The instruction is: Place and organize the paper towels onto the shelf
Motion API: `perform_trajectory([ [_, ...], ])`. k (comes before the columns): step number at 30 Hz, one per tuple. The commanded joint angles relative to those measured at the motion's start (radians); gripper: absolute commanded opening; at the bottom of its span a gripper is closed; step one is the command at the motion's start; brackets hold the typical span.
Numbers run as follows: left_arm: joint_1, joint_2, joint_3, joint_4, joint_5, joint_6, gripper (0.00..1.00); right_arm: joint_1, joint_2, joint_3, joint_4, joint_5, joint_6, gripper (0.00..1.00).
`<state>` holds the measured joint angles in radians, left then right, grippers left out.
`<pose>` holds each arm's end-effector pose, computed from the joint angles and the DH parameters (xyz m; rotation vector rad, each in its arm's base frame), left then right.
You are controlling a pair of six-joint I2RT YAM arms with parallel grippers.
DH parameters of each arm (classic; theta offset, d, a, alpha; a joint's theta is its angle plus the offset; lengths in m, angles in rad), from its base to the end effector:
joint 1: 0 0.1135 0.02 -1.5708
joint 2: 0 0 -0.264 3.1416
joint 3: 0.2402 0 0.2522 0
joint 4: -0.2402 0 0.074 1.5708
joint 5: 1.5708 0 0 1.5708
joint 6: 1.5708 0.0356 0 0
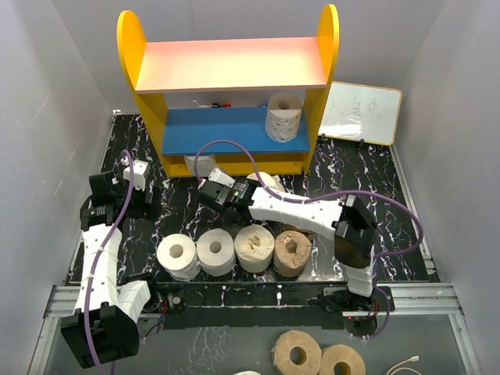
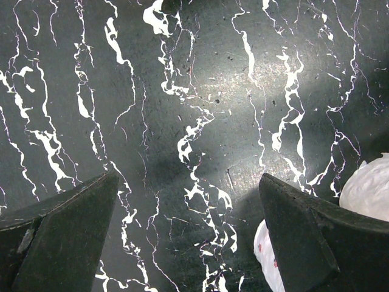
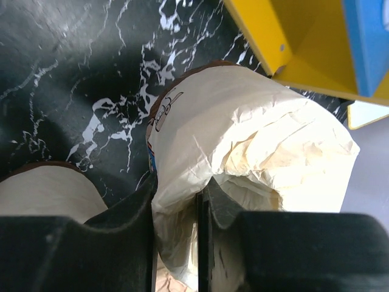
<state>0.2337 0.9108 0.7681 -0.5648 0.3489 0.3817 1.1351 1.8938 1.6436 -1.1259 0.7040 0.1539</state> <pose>0.1884 0.0323 0.2768 0.3441 2.2019 -0.0632 0.1794 0.3307 0.2621 -1.1014 2.2528 -0.5888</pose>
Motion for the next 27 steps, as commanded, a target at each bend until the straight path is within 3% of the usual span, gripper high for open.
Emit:
perform_trajectory([
  [1, 0.006, 0.004, 0.004, -0.007, 0.027, -0.004, 0.99, 0.008, -0.054, 0.158, -0.056, 0.042, -0.065, 0.0],
  [5, 0.008, 0.01, 0.007, -0.009, 0.03, -0.003, 0.99, 0.008, -0.081, 0.236, -0.054, -0.01, -0.105, 0.0],
  [11, 0.01, 0.019, 0.01, -0.02, 0.037, 0.0, 0.99, 0.008, -0.136, 0.25, -0.022, 0.048, -0.167, 0.0],
  [19, 0.012, 0.038, 0.016, -0.029, 0.052, 0.003, 0.99, 0.008, -0.198, 0.272, 0.042, -0.004, -0.234, 0.0],
  [25, 0.013, 0.051, 0.019, -0.039, 0.06, 0.005, 0.99, -0.006, -0.296, 0.192, 0.303, -0.054, -0.358, 0.0],
  [27, 0.013, 0.054, 0.02, -0.039, 0.062, 0.005, 0.99, -0.024, -0.3, 0.232, 0.342, -0.064, -0.394, 0.0],
])
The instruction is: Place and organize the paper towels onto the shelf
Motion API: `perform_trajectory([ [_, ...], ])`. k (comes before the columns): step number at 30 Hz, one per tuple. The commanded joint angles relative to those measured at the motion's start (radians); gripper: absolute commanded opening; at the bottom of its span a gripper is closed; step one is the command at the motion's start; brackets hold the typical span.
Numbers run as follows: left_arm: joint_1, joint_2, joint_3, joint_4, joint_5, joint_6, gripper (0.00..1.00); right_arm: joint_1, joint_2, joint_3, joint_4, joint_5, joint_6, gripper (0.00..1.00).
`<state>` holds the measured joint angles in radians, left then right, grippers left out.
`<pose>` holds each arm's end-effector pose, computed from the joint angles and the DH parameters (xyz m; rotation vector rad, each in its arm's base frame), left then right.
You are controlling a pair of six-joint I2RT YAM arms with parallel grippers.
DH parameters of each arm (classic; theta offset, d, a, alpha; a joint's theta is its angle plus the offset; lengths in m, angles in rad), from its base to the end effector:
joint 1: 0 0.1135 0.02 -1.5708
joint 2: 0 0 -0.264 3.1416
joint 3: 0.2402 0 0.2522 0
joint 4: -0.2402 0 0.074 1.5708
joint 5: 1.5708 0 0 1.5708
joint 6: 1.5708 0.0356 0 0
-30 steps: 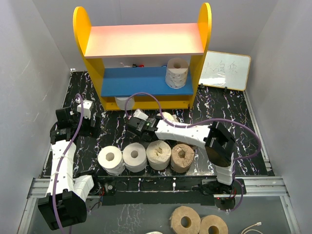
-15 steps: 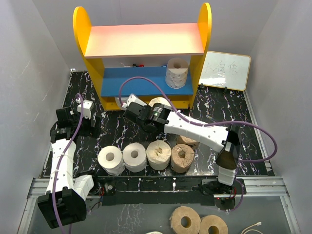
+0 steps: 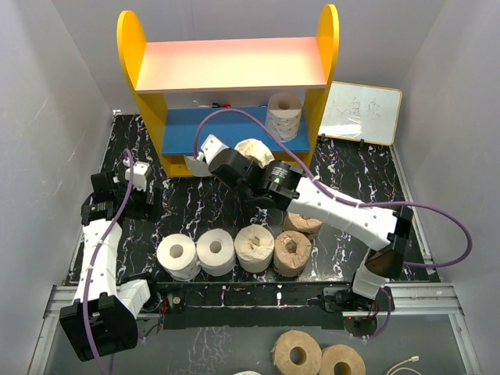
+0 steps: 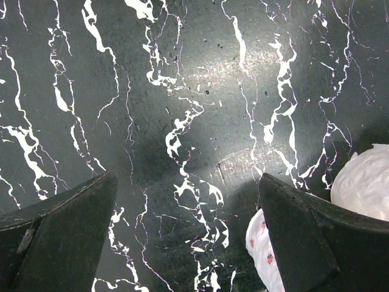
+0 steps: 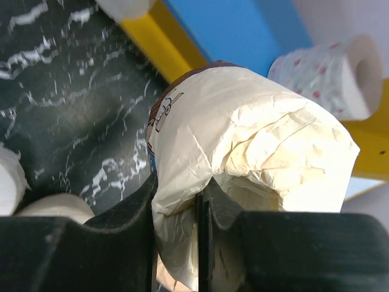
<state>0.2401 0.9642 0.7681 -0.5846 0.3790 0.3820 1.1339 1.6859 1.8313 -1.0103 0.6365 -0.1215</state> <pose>0.1950 0.0342 0.2662 0.3434 2.2606 -0.1253 0.1675 0.3087 0.3925 -1.0877 1.9587 -0.2436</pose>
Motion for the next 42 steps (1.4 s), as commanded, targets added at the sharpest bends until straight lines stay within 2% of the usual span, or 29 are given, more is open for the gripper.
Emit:
perform_trajectory([
  [1, 0.007, 0.003, 0.02, -0.021, 0.033, 0.005, 0.99, -0.036, -0.082, 0.081, 0.216, -0.006, -0.125, 0.0],
  [8, 0.01, 0.001, 0.016, -0.022, 0.034, 0.005, 0.99, -0.088, 0.003, 0.26, 0.184, -0.007, -0.189, 0.0],
  [10, 0.011, 0.005, 0.017, -0.022, 0.036, 0.005, 0.99, -0.11, 0.044, 0.394, 0.138, -0.042, -0.194, 0.0],
  [14, 0.013, 0.015, 0.02, -0.026, 0.036, 0.005, 0.99, -0.114, 0.04, 0.55, 0.101, -0.159, -0.198, 0.0],
  [19, 0.014, 0.017, 0.018, -0.027, 0.041, 0.006, 0.99, -0.114, -0.037, 0.575, 0.085, -0.079, -0.204, 0.0],
  [22, 0.015, 0.024, 0.019, -0.027, 0.043, 0.006, 0.99, -0.114, -0.098, 0.595, 0.133, -0.014, -0.223, 0.0],
  [26, 0.016, 0.031, 0.02, -0.025, 0.046, 0.003, 0.99, -0.114, -0.129, 0.588, 0.275, 0.17, -0.329, 0.0],
  [30, 0.016, 0.035, 0.021, -0.024, 0.047, 0.002, 0.99, -0.115, -0.068, 0.592, 0.434, 0.293, -0.435, 0.0],
  [36, 0.018, 0.052, 0.029, -0.033, 0.057, 0.005, 0.99, -0.154, 0.063, 0.713, 0.567, 0.265, -0.489, 0.0],
  [42, 0.018, 0.066, 0.033, -0.037, 0.062, 0.008, 0.99, -0.247, 0.139, 0.718, 0.519, 0.174, -0.381, 0.0],
])
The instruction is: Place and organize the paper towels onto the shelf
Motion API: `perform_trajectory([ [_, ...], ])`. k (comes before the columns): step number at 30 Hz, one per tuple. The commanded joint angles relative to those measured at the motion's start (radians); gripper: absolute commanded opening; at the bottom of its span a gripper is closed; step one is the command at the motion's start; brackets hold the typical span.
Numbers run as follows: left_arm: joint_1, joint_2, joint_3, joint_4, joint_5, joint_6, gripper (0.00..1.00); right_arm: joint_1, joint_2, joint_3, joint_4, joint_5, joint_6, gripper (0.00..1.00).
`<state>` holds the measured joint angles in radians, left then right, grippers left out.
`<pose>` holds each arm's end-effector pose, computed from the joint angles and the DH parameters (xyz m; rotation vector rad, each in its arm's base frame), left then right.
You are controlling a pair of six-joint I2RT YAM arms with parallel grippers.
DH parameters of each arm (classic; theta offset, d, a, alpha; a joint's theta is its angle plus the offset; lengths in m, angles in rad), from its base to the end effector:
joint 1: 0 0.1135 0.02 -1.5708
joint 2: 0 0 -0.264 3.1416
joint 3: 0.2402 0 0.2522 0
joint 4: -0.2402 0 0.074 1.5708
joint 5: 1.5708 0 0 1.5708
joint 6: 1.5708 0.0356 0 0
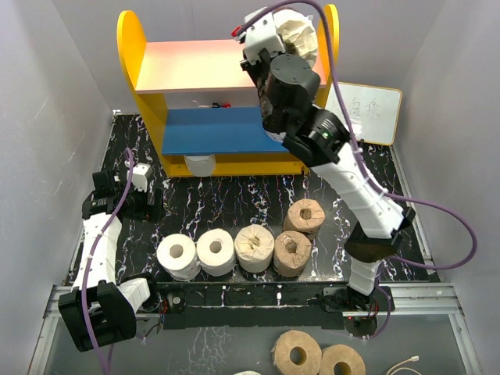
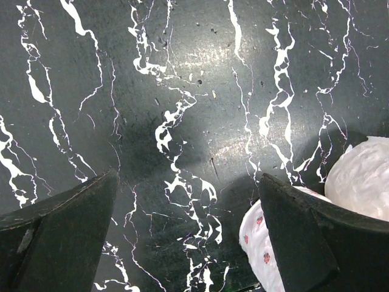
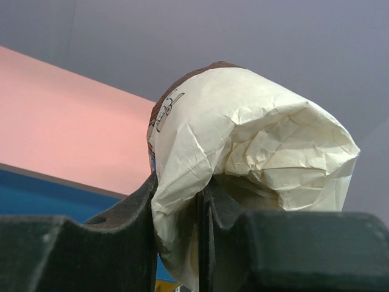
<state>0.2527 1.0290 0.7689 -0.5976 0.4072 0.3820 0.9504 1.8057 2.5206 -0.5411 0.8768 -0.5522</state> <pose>0.2028 0.0378 0.2540 0.3307 2.3227 -0.1870 0.2097 0.2464 0.5929 -0.3515 1.4236 -0.2868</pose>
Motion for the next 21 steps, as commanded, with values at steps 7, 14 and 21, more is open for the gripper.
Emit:
perform_trajectory([
  [7, 0.005, 0.01, 0.034, -0.028, 0.036, 0.01, 0.99, -0.162, 0.015, 0.026, -0.036, -0.209, 0.204, 0.0],
  [14, 0.005, 0.02, 0.038, -0.028, 0.038, 0.01, 0.99, -0.182, 0.014, 0.021, -0.069, -0.257, 0.239, 0.01],
  [21, 0.005, 0.025, 0.039, -0.03, 0.034, 0.01, 0.99, -0.188, 0.013, 0.012, -0.095, -0.303, 0.27, 0.09],
])
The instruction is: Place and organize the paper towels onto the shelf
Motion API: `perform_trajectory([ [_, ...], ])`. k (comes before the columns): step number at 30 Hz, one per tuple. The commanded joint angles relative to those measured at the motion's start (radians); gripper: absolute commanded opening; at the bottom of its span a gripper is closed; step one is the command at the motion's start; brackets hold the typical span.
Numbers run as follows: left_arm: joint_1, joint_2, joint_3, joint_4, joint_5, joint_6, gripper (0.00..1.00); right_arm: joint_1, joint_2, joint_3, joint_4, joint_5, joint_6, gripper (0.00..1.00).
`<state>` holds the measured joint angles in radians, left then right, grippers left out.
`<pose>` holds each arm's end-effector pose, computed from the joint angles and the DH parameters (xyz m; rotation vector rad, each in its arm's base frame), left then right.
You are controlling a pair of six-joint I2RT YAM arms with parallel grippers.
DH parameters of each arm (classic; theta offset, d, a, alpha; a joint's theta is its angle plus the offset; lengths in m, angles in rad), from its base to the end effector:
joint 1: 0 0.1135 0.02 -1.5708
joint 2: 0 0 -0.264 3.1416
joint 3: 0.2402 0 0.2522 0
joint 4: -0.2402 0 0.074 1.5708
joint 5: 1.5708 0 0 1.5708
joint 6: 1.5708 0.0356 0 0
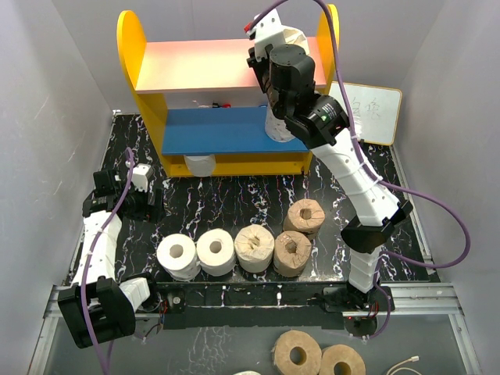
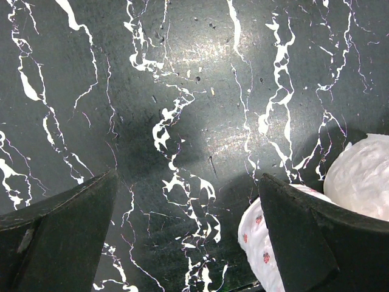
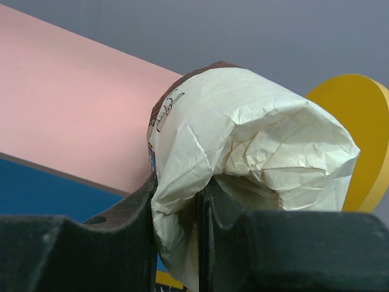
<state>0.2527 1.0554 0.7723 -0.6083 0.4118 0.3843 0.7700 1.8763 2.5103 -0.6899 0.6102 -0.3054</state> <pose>0.2058 0.0384 0.2494 0.3301 2.3512 -0.2076 0.2757 0.2389 0.5530 -0.3976 1.5687 -0.1377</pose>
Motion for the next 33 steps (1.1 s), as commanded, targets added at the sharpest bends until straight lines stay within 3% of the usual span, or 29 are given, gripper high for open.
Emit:
perform_trajectory([
  [1, 0.005, 0.0, 0.035, -0.019, 0.03, 0.007, 0.99, -0.009, -0.058, 0.024, 0.052, -0.039, 0.023, 0.09],
  [15, 0.005, 0.011, 0.038, -0.02, 0.028, 0.007, 0.99, -0.02, -0.069, 0.02, 0.111, -0.059, 0.019, 0.42],
  [25, 0.005, 0.022, 0.039, -0.021, 0.028, 0.006, 0.99, -0.055, -0.032, 0.041, 0.23, -0.119, 0.009, 0.54],
  [33, 0.006, 0.032, 0.04, -0.018, 0.028, 0.008, 0.99, -0.126, 0.009, 0.015, 0.356, -0.305, 0.107, 0.61],
])
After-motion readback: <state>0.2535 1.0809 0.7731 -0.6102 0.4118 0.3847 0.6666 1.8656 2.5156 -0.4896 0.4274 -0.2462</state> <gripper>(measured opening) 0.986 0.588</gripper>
